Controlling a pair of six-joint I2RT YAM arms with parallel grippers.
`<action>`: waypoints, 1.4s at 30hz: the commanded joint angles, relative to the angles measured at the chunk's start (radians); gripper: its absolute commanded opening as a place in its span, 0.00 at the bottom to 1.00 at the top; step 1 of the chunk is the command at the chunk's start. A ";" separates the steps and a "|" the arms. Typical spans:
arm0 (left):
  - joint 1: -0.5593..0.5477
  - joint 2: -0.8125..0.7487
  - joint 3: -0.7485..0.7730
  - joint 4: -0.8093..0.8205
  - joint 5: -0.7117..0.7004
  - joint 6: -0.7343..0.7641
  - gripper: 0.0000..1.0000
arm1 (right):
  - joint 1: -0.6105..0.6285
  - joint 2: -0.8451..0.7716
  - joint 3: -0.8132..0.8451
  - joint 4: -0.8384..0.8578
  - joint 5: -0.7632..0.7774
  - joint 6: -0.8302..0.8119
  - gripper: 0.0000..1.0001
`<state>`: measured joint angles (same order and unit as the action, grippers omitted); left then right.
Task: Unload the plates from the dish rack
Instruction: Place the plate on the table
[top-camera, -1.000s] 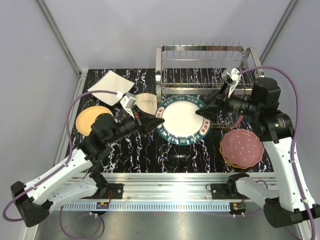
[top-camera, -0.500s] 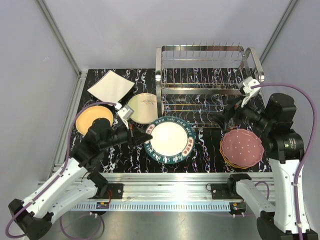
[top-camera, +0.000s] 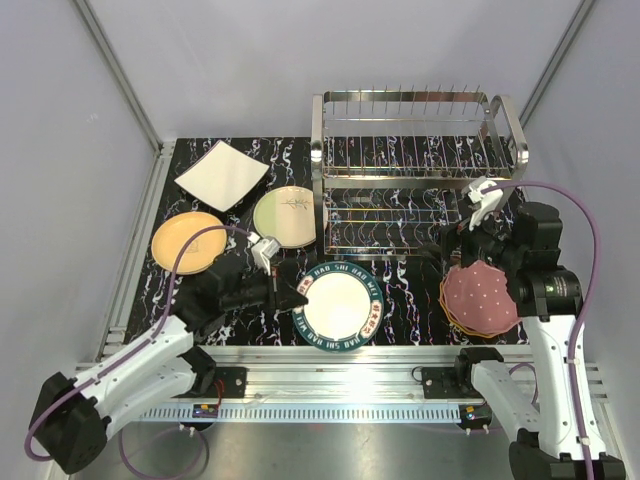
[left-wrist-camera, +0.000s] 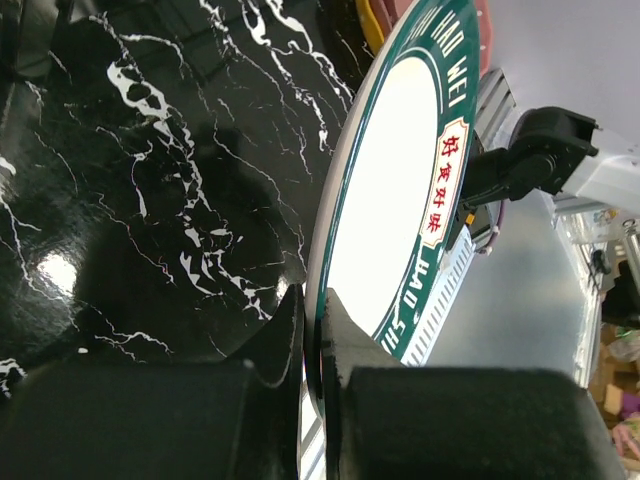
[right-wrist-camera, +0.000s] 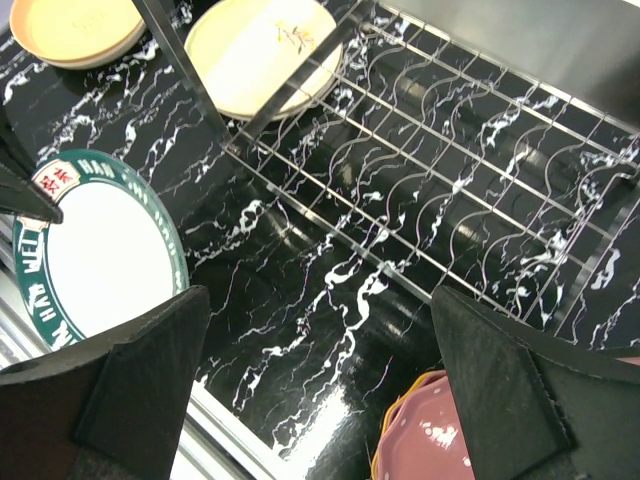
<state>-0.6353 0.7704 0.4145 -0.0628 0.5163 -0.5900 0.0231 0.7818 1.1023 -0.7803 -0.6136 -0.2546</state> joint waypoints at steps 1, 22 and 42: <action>0.009 0.041 -0.022 0.262 0.011 -0.086 0.00 | -0.008 -0.019 -0.035 0.064 -0.014 -0.020 1.00; 0.011 0.500 -0.034 0.618 -0.071 -0.194 0.00 | -0.048 -0.069 -0.173 0.127 -0.058 -0.020 1.00; 0.011 0.653 -0.016 0.631 -0.154 -0.229 0.50 | -0.049 -0.078 -0.194 0.127 -0.029 -0.037 1.00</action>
<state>-0.6292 1.4593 0.3664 0.5312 0.4217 -0.8257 -0.0219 0.7158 0.9089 -0.6922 -0.6472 -0.2737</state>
